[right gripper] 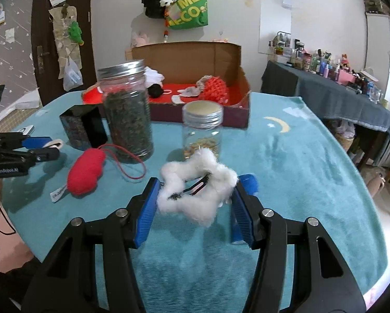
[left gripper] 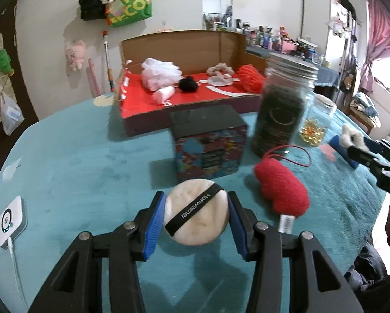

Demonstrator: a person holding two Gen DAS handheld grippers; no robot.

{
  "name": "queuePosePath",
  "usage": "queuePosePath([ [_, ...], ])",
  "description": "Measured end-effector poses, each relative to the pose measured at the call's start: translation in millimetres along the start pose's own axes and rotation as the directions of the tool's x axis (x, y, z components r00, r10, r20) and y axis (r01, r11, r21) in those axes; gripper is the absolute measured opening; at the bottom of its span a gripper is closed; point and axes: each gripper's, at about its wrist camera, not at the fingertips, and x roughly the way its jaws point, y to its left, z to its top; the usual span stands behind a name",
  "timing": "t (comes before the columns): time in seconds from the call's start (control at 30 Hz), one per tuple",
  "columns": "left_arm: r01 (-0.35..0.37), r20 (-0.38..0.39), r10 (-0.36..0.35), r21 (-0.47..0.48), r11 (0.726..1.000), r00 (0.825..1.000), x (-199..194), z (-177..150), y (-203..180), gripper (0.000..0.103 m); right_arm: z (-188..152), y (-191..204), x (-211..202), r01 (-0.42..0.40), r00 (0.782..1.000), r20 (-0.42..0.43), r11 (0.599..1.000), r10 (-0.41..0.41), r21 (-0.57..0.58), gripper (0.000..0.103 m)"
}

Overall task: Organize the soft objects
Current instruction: 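Carry the powder puff and star clip with both grippers into the red box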

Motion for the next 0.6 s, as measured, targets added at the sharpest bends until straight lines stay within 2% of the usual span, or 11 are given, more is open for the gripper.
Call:
queuePosePath([
  [0.37,-0.060,-0.025,0.060,0.002,0.998,0.998,5.8,13.7,35.0,0.049,12.8,-24.4,5.0,0.065,0.997,-0.035,0.998,-0.066,-0.017,0.053],
  [0.6,-0.052,-0.052,0.054,0.033,0.998,0.997,21.7,27.4,53.4,0.049,27.6,-43.7,11.6,0.098,0.994,-0.049,0.995,-0.099,-0.028,0.053],
])
